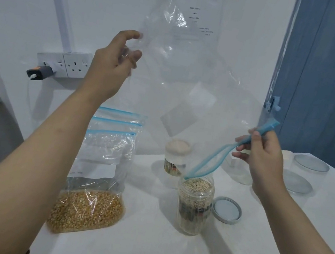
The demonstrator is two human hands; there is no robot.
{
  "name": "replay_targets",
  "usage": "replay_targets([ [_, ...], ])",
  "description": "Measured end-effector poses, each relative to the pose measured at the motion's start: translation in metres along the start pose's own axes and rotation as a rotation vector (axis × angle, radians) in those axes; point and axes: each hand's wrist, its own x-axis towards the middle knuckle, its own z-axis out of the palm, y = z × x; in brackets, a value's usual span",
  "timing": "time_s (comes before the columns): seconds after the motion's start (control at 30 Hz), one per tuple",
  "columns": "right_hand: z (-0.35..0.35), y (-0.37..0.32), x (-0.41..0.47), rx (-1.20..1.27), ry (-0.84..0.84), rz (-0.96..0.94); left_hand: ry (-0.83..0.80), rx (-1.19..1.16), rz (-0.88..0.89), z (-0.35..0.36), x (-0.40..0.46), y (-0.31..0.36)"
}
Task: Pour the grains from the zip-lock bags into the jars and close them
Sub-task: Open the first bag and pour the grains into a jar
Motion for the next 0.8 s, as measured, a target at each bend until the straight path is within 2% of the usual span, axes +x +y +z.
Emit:
replay_targets([
  [0.63,0.012,-0.016,0.017,0.079,0.028,-0.038,0.072,-0.051,-0.055,-0.007,0.002,-0.012],
  [0.8,0.018,-0.015,0.028,0.039,-0.011,-0.01,0.082,-0.028,-0.048,-0.009,0.005,-0.012],
])
